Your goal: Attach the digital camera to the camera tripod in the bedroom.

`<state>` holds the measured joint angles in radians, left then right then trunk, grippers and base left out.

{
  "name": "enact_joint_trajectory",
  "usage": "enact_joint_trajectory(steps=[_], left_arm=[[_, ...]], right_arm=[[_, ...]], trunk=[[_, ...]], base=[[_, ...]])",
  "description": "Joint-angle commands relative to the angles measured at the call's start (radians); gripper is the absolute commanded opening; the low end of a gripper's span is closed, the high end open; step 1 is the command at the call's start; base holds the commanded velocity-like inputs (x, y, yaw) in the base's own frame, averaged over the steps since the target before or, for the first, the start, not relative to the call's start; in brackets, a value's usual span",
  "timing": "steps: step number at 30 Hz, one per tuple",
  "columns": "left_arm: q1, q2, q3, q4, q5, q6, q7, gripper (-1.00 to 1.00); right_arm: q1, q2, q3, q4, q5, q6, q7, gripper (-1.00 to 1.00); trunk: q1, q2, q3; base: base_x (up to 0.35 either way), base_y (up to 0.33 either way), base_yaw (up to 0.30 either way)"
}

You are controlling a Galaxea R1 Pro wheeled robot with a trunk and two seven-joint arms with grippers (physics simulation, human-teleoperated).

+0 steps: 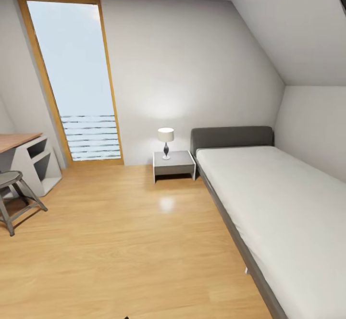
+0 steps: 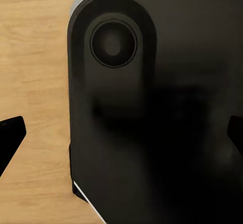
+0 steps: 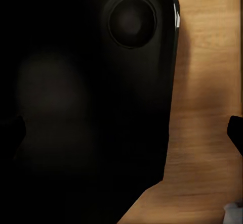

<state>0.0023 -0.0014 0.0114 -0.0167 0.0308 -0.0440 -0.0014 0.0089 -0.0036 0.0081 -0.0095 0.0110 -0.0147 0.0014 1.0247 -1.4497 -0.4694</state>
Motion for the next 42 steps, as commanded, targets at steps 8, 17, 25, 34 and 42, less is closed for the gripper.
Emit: enact_joint_trajectory(steps=[8,17,25,34,42], left_arm=[[0.000,0.000,0.001,0.000,0.004,-0.002,0.000,1.00],[0.000,-0.001,0.002,0.000,0.005,-0.003,0.000,1.00],[0.000,-0.001,0.002,-0.001,0.005,-0.003,0.000,1.00],[0.000,-0.001,0.002,-0.002,0.005,-0.004,0.000,1.00],[0.000,-0.002,0.019,-0.002,0.042,-0.002,0.000,1.00]], right_arm=[[0.000,0.008,0.001,-0.001,0.000,-0.002,-0.003,1.00],[0.000,0.009,0.002,-0.001,0.001,-0.001,-0.001,1.00],[0.000,0.008,0.003,-0.001,0.001,-0.002,-0.002,1.00],[0.000,0.002,0.002,0.000,0.001,-0.003,-0.003,1.00],[0.000,0.000,0.001,-0.001,0.001,-0.003,-0.003,1.00]], trunk=[[0.000,0.000,-0.001],[0.000,0.000,-0.001],[0.000,0.000,-0.001],[0.000,0.000,-0.001],[0.000,0.000,-0.001]], base=[[0.142,-0.095,0.000],[0.161,-0.141,0.000],[0.023,-0.021,0.068],[0.002,-0.002,0.246],[0.000,0.000,0.272]])
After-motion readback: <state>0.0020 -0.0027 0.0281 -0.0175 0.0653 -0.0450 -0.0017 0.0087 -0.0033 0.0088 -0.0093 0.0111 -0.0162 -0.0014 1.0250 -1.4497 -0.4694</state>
